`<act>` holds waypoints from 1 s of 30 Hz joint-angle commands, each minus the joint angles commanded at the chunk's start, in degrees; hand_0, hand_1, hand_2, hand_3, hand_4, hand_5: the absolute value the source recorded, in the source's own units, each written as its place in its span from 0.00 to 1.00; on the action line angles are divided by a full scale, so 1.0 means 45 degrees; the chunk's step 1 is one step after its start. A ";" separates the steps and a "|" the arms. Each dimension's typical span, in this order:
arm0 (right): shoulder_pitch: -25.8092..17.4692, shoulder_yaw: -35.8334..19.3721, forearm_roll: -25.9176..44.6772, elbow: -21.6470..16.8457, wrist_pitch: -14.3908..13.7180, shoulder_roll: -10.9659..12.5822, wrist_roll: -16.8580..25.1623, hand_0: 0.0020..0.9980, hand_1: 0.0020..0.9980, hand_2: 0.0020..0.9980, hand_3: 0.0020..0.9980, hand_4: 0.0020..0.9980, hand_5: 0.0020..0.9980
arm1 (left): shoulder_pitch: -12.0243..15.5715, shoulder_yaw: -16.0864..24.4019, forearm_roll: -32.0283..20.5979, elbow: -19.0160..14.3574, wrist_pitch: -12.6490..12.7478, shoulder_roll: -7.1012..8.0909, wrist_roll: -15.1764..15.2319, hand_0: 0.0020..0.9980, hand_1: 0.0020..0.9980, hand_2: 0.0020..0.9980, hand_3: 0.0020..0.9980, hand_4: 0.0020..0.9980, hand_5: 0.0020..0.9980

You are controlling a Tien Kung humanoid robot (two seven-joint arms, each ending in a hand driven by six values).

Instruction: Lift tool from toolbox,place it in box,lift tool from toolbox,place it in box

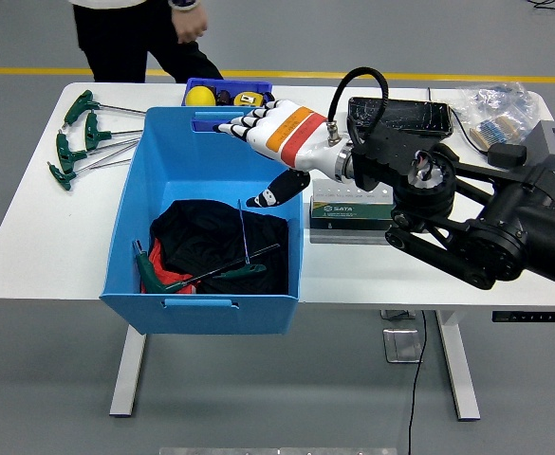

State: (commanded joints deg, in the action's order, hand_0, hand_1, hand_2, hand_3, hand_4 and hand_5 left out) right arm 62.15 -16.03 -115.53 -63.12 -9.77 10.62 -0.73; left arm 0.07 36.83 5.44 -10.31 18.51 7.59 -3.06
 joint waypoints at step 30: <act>-1.1907 -1.1719 1.1837 -0.3858 0.1455 0.2498 0.3066 0.88 0.86 0.90 0.92 1.00 0.84 | 0.0290 0.2016 0.1077 0.0000 0.0094 -0.0432 -0.0096 0.59 0.59 0.68 0.79 0.85 0.78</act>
State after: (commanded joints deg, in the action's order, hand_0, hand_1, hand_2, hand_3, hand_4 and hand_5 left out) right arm 8.57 -68.76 -62.26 -80.48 -3.22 21.86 13.06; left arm 1.38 45.90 10.29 -10.31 18.93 5.64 -3.49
